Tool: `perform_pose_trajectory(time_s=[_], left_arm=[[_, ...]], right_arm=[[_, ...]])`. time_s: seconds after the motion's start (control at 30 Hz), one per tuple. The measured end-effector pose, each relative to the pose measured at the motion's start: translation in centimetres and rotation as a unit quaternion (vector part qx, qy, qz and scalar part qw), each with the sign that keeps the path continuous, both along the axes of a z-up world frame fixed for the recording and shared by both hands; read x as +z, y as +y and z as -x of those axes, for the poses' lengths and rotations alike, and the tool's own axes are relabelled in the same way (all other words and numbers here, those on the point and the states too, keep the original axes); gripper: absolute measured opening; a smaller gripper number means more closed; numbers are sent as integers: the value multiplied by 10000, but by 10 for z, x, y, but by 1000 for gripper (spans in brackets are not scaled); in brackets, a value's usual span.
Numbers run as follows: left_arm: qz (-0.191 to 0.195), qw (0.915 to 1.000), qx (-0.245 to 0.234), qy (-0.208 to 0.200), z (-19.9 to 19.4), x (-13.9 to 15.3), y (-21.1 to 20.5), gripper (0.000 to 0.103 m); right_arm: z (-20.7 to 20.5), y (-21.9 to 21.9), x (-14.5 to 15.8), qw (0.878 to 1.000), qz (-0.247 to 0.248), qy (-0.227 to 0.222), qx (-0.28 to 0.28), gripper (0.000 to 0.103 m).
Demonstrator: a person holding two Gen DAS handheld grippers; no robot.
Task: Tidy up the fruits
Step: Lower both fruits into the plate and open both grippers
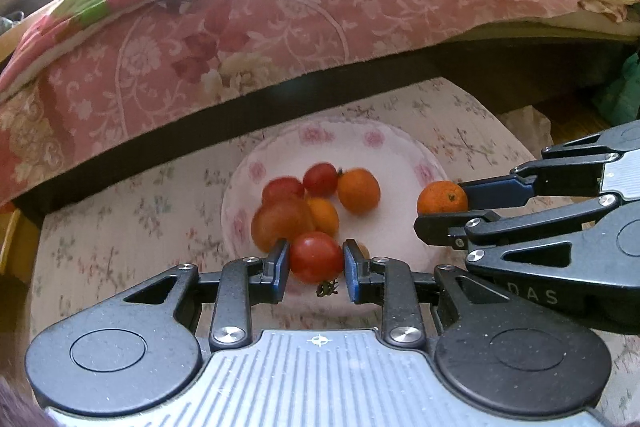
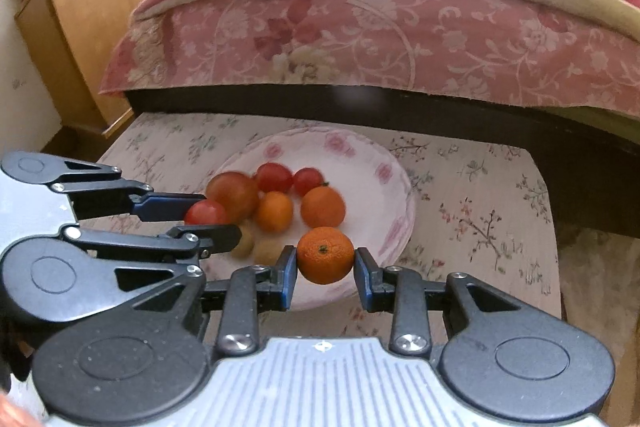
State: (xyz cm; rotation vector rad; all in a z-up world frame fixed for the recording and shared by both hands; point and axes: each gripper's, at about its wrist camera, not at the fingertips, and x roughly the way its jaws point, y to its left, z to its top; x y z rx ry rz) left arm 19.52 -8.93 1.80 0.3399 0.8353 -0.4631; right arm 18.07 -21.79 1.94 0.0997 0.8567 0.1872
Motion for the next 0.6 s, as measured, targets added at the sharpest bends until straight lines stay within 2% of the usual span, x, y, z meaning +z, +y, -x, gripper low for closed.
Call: perform_pose_trajectory(time_s=[0.17, 0.6], left_arm=[[-24, 10000, -39, -73, -12, -3, -6, 35], [-58, 9999, -53, 80, -29, -21, -7, 35]], right_arm=[[-17, -10, -9, 9997, -178, 90, -104, 33], [-31, -10, -25, 9996, -194, 200, 3, 33]])
